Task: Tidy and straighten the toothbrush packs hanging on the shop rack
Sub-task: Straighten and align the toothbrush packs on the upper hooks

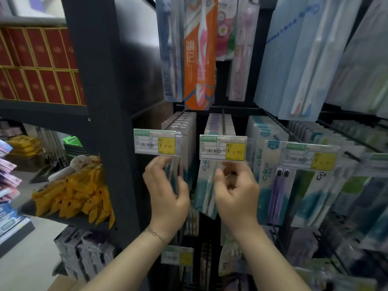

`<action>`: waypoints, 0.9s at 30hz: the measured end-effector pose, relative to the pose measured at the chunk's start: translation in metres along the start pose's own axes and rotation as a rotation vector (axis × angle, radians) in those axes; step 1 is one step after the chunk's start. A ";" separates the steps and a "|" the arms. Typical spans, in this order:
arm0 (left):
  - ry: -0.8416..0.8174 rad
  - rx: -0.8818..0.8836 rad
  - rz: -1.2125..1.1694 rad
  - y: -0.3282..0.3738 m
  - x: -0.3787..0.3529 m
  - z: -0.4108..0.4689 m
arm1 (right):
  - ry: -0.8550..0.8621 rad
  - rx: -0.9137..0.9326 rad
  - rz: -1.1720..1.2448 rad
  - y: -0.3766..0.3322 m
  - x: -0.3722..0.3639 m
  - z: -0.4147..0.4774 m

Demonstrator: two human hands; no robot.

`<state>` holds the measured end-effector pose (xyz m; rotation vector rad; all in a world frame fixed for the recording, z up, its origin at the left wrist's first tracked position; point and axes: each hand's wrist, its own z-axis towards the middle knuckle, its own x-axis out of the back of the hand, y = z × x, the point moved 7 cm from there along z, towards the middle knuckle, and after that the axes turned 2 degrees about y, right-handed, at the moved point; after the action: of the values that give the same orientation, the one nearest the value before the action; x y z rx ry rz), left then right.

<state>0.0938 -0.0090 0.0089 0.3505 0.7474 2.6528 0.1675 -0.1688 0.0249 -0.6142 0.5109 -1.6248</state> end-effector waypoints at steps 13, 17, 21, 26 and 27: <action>-0.328 0.273 -0.242 0.004 -0.060 0.016 | -0.123 -0.307 0.080 0.051 0.002 0.009; -0.325 0.402 -0.385 -0.003 -0.064 0.018 | -0.127 -0.281 0.075 0.046 0.005 0.016; -0.328 0.519 -0.508 -0.009 -0.071 0.014 | -0.108 -0.198 0.005 0.033 0.009 0.029; -0.312 0.630 -0.547 -0.021 -0.075 0.000 | -0.178 -0.132 -0.096 0.022 0.006 0.033; -0.321 0.634 -0.530 -0.022 -0.075 -0.003 | -0.197 -0.129 -0.104 0.022 0.006 0.031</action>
<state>0.1669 -0.0230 -0.0161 0.6187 1.3380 1.7692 0.2043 -0.1769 0.0350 -0.9001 0.4460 -1.6159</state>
